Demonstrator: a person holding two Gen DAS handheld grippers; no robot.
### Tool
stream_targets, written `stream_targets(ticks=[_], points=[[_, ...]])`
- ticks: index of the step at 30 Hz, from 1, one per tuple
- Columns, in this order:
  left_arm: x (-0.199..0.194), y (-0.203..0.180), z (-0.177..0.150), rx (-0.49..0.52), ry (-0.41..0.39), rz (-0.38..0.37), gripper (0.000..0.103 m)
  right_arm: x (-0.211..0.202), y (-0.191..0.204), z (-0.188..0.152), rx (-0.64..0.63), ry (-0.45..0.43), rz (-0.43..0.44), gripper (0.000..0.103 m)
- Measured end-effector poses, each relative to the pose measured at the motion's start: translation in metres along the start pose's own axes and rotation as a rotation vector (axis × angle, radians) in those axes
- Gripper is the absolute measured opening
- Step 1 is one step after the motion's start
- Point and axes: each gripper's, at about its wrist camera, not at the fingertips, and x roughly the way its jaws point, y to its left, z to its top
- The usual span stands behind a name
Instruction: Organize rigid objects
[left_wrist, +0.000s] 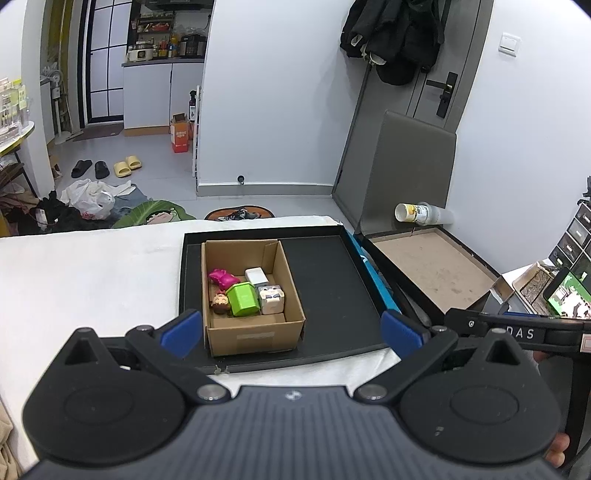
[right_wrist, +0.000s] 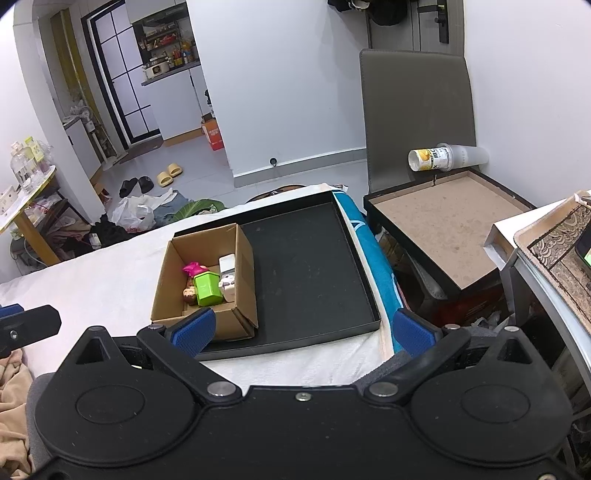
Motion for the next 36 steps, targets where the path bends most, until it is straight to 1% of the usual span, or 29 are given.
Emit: stream_targets(ticks=[22,30,36], points=[[-0.0011,-0.001,-0.0016,0.005,0.003,0.001,0.102,-0.0022,0.0009,-0.0005,-0.003,-0.004,-0.006,0.103],[-0.0001,-0.0038,-0.0027,0.011,0.015,0.007,0.102,-0.0027,0.0007,-0.0003,-0.003,-0.003,-0.005,0.103],[0.0031,-0.0039,-0.0029,0.003,0.026,-0.007,0.102,-0.0021,0.0006,-0.0004,-0.004,0.007,-0.014,0.103]])
